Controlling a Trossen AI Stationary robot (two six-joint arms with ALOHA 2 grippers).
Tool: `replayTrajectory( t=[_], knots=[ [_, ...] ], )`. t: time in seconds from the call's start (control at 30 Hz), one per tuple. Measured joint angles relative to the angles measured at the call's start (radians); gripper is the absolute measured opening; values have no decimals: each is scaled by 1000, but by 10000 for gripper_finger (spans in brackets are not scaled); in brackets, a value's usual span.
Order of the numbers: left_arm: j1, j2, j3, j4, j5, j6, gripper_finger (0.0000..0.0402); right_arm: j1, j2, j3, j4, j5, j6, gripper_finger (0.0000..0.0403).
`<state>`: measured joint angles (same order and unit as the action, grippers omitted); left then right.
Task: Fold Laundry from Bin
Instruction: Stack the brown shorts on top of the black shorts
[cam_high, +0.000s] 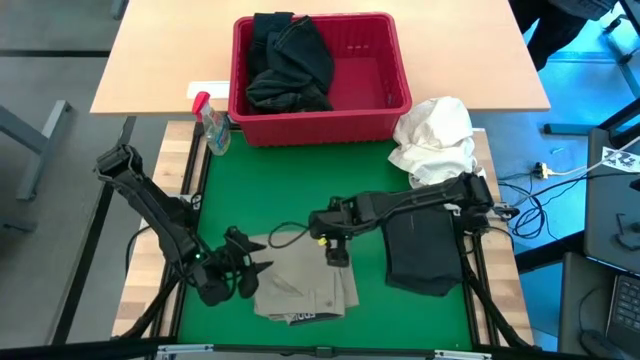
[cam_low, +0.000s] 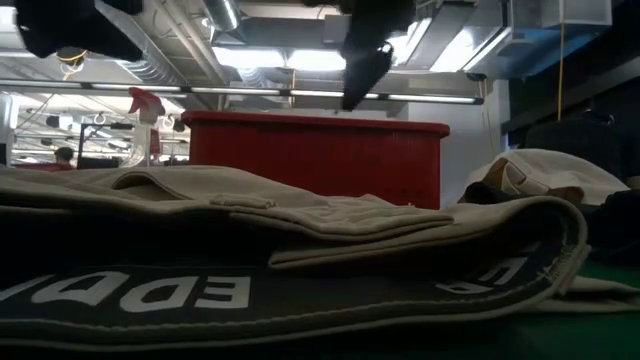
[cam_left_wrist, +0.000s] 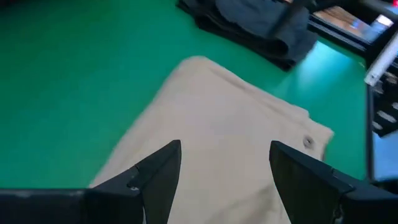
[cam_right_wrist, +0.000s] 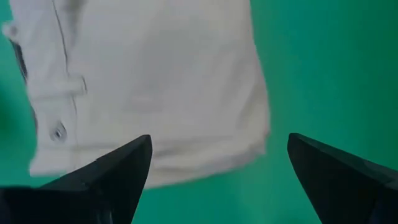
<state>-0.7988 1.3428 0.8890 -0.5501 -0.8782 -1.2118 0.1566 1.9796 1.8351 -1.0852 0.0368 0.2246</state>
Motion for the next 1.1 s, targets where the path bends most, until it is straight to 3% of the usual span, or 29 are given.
replayTrajectory(
  t=[0.2,0.37,0.67,0.8,0.97,1.1],
  knots=[
    [86,0,0,6,-96,117,238,38,-91,-58,-76,107,-16,376],
    [172,0,0,13,-58,178,238,77,-213,-239,-14,154,23,376],
    [484,8,0,60,449,408,264,85,-418,-652,302,135,163,376],
    [616,26,-11,71,611,539,265,86,-438,-748,360,102,210,376],
    [766,72,-58,203,961,663,266,95,-439,-812,376,67,273,376],
    [824,120,-72,225,987,744,266,126,-439,-840,412,90,294,376]
  ],
)
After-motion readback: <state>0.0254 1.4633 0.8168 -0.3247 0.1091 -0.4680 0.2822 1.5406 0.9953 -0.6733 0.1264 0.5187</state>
